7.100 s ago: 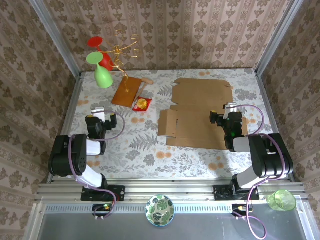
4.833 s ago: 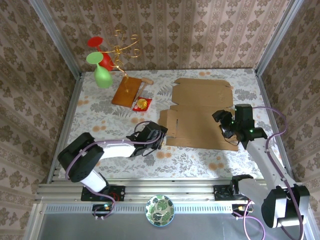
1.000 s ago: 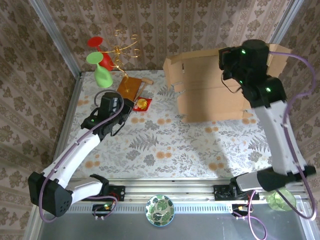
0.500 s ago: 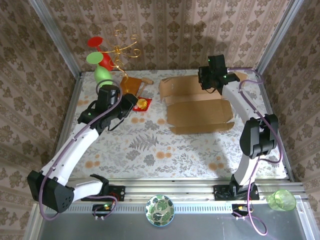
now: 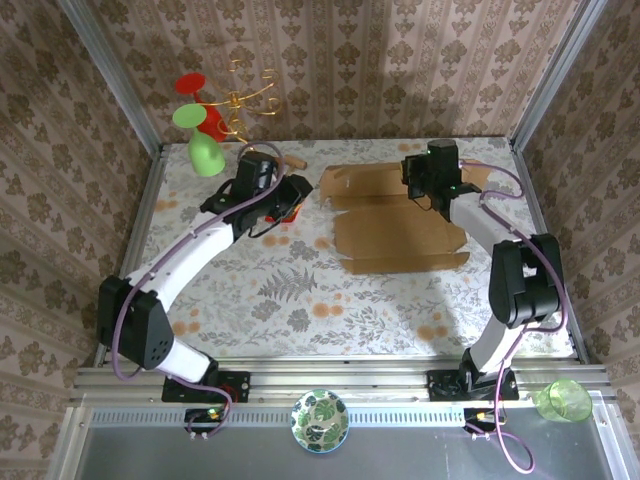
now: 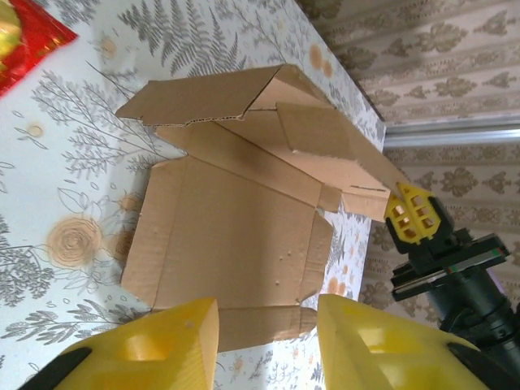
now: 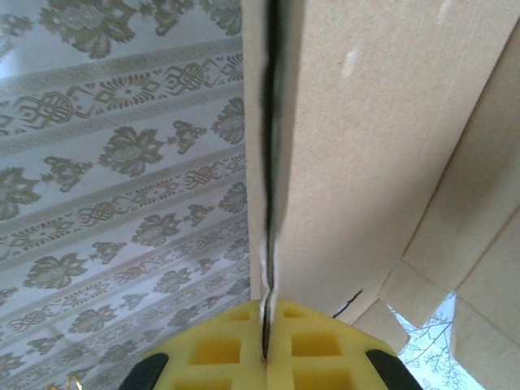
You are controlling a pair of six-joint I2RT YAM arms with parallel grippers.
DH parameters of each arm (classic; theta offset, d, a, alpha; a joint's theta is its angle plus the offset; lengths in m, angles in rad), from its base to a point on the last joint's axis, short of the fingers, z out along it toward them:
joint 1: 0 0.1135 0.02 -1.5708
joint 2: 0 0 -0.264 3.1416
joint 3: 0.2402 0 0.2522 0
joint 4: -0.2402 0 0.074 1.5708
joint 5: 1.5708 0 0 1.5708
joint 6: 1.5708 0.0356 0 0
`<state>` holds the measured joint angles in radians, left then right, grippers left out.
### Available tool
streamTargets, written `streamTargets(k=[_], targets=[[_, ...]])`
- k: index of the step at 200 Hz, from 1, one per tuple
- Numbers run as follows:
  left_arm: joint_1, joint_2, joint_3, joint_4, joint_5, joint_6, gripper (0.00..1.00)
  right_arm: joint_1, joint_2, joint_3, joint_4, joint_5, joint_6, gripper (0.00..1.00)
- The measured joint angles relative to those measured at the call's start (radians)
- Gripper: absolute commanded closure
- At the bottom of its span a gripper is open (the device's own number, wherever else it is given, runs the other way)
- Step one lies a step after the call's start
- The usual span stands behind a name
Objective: Fold the paper box
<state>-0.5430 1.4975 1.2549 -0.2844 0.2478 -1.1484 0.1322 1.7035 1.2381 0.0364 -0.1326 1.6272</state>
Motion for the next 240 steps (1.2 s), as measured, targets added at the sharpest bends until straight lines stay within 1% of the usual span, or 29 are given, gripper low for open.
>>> streamTargets(k=[10,24,45,56,67,83,96,131,161,179,208,240], targets=[[-0.001,-0.001,-0.005,0.003,0.000,0.013,0.68,-0.004,-0.018,0.006,-0.032,0.001,0.000,1.00],[0.002,-0.016,-0.034,0.023,-0.004,0.043,0.76,-0.005,-0.048,0.032,-0.104,0.006,0.000,1.00],[0.014,-0.055,-0.137,0.079,-0.009,0.094,0.88,-0.004,-0.105,0.079,-0.210,0.018,0.003,1.00],[0.025,-0.064,-0.211,0.145,-0.003,0.108,0.93,-0.002,-0.144,0.097,-0.256,0.027,0.008,1.00],[0.039,-0.061,-0.302,0.235,0.009,0.092,0.96,0.002,-0.187,0.105,-0.296,0.037,0.020,1.00],[0.055,-0.013,-0.406,0.360,0.023,0.064,0.96,0.011,-0.245,0.108,-0.346,0.051,0.036,1.00],[0.058,0.061,-0.439,0.441,0.029,0.040,0.96,0.017,-0.278,0.109,-0.379,0.055,0.053,1.00],[0.036,0.242,-0.443,0.702,0.026,-0.027,0.95,0.023,-0.308,0.109,-0.453,0.058,0.093,1.00],[0.012,0.409,-0.438,0.978,-0.001,-0.120,0.90,0.023,-0.317,0.109,-0.493,0.058,0.120,1.00],[-0.001,0.504,-0.433,1.118,-0.026,-0.183,0.86,0.023,-0.317,0.109,-0.498,0.058,0.135,1.00],[-0.027,0.600,-0.408,1.263,-0.051,-0.248,0.82,0.023,-0.317,0.109,-0.498,0.057,0.164,1.00],[-0.062,0.642,-0.372,1.400,-0.073,-0.297,0.81,0.022,-0.317,0.109,-0.496,0.053,0.188,1.00]])
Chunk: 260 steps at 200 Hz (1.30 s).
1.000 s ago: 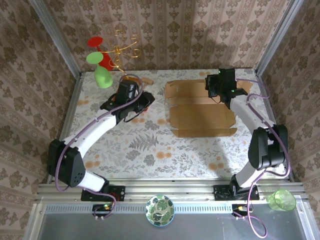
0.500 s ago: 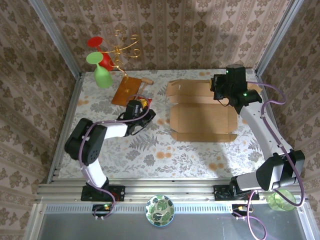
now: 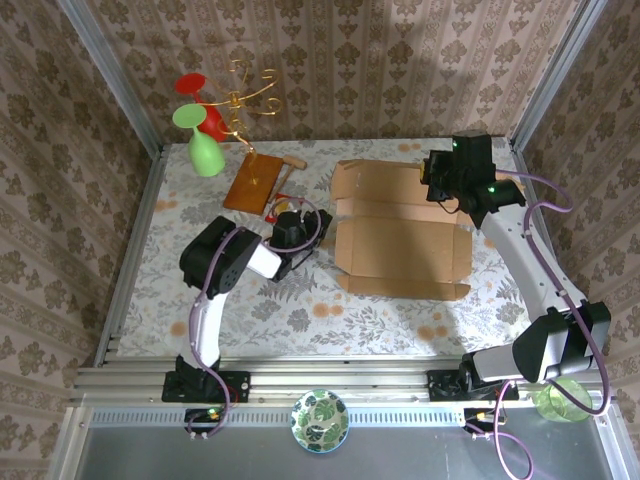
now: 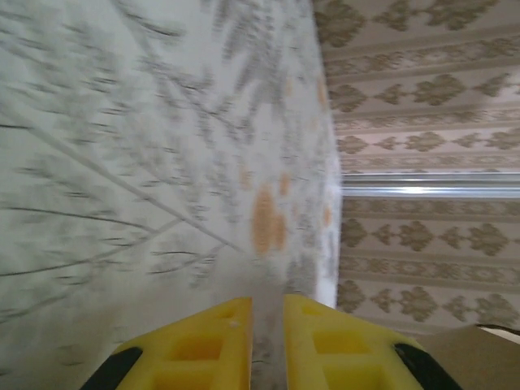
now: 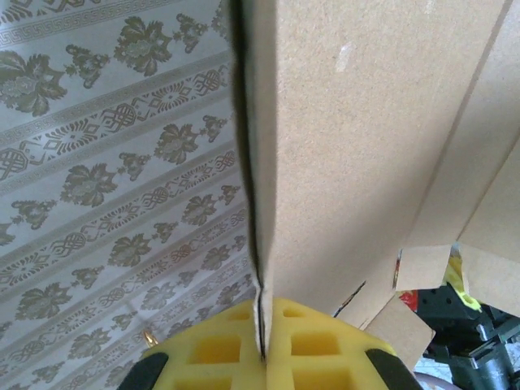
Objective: Fold the paper box
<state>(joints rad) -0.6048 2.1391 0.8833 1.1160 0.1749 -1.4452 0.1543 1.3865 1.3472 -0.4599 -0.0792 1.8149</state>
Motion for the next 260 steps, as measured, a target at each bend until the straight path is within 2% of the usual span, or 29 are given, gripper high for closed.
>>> streamTargets(k=[49,120,157,204,260], targets=[[-0.035,0.013,0.004,0.104,-0.023,-0.021,0.77,-0.001,0.011,-0.035,0.079,-0.009,0.029,1.00],[-0.043,-0.030,-0.037,0.093,-0.060,0.049,0.71,-0.006,0.047,-0.103,0.167,-0.015,0.048,1.00],[-0.073,-0.065,-0.041,-0.015,-0.079,0.126,0.69,-0.003,0.051,-0.149,0.242,-0.015,0.048,1.00],[-0.115,-0.116,-0.050,-0.248,-0.134,0.297,0.66,0.018,0.062,-0.240,0.372,-0.002,0.044,1.00],[-0.134,-0.165,-0.060,-0.341,-0.173,0.394,0.61,0.033,0.062,-0.314,0.493,0.026,0.014,1.00]])
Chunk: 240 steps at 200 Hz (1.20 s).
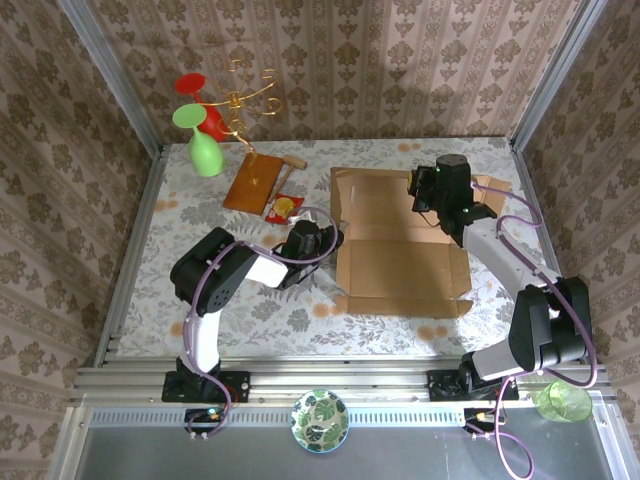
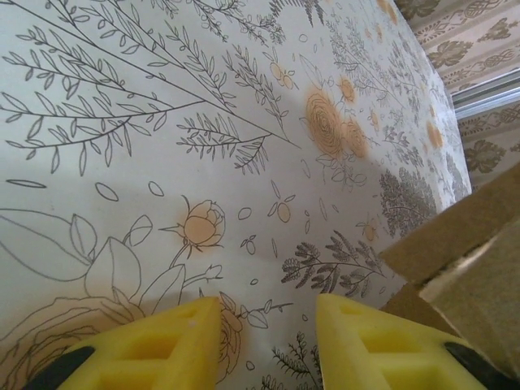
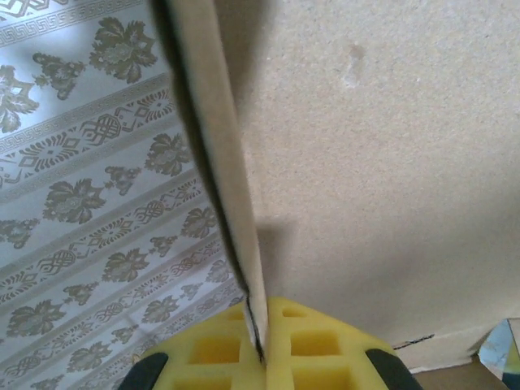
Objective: Fold the paper box
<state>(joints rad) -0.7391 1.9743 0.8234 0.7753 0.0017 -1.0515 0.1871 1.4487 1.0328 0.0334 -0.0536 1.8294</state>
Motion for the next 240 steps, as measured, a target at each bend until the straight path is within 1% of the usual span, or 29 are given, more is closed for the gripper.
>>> streamTargets(k=[30,62,87,124,146,167,193,216,225,240], targets=[[0.007,-0.086,-0.067,-0.058,-0.006,0.000,0.55,-0.003,0.000,-0.048,0.062,-0.006,-0.066,1.00],[0.029,-0.249,-0.150,-0.161,0.006,-0.018,0.54,-0.021,0.026,-0.139,0.232,-0.042,-0.132,1.00],[0.045,-0.372,-0.201,-0.244,0.025,-0.036,0.54,-0.027,0.064,-0.162,0.303,-0.077,-0.183,1.00],[0.062,-0.528,-0.212,-0.392,0.057,-0.032,0.54,-0.027,0.068,-0.194,0.378,-0.114,-0.242,1.00],[0.096,-0.596,-0.207,-0.478,0.069,-0.014,0.54,-0.028,0.076,-0.209,0.420,-0.129,-0.263,1.00],[0.133,-0.607,-0.164,-0.560,0.080,0.024,0.56,-0.033,0.098,-0.212,0.457,-0.150,-0.282,1.00],[0.184,-0.581,-0.078,-0.612,0.122,0.093,0.67,-0.042,0.122,-0.212,0.488,-0.184,-0.308,1.00],[0.230,-0.511,0.008,-0.616,0.191,0.214,0.77,-0.053,0.124,-0.219,0.503,-0.211,-0.331,1.00],[0.244,-0.475,0.044,-0.625,0.217,0.267,0.78,-0.058,0.124,-0.220,0.503,-0.222,-0.342,1.00],[0.251,-0.407,0.111,-0.660,0.259,0.373,0.79,-0.066,0.124,-0.222,0.512,-0.241,-0.362,1.00]])
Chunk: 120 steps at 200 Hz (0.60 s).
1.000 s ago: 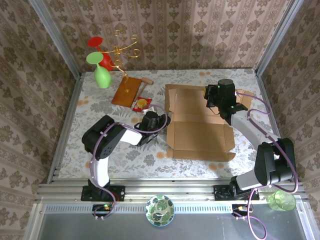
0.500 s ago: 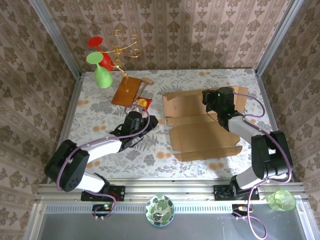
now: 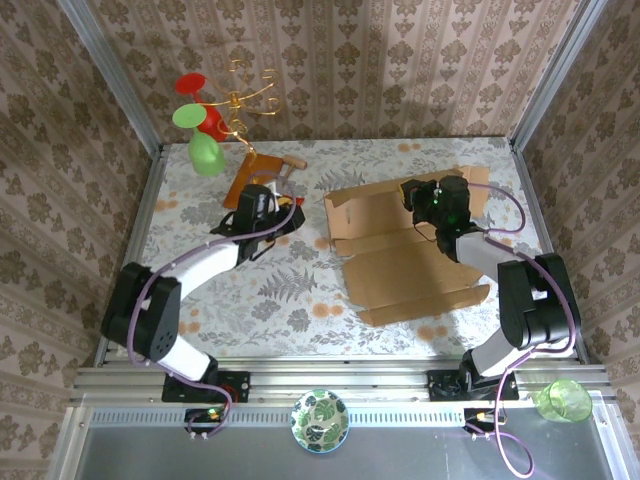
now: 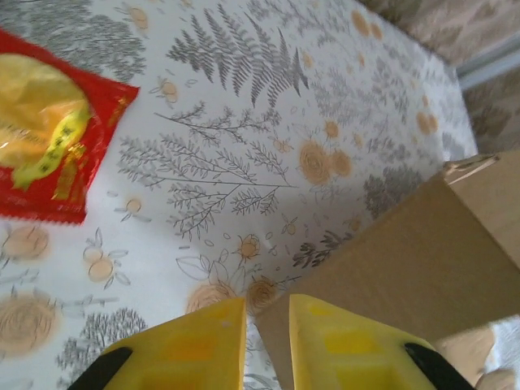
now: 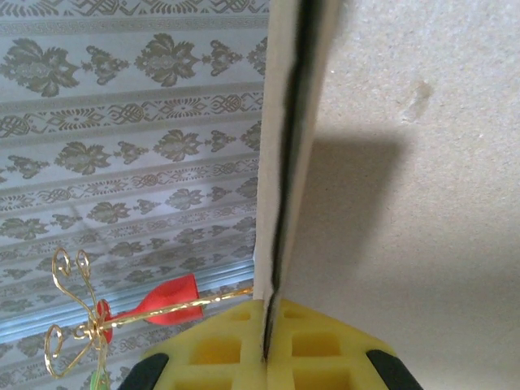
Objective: Fold the paper box
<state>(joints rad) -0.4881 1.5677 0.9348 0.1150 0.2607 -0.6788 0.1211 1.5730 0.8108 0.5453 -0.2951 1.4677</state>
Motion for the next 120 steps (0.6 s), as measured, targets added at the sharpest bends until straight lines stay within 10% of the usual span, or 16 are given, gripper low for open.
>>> streamTargets(k=[120], targets=[[-0.101,0.133,0.087,0.004,0.171,0.471,0.72,-0.054,0.023,-0.033,0.082,-0.137,-0.068,1.00]])
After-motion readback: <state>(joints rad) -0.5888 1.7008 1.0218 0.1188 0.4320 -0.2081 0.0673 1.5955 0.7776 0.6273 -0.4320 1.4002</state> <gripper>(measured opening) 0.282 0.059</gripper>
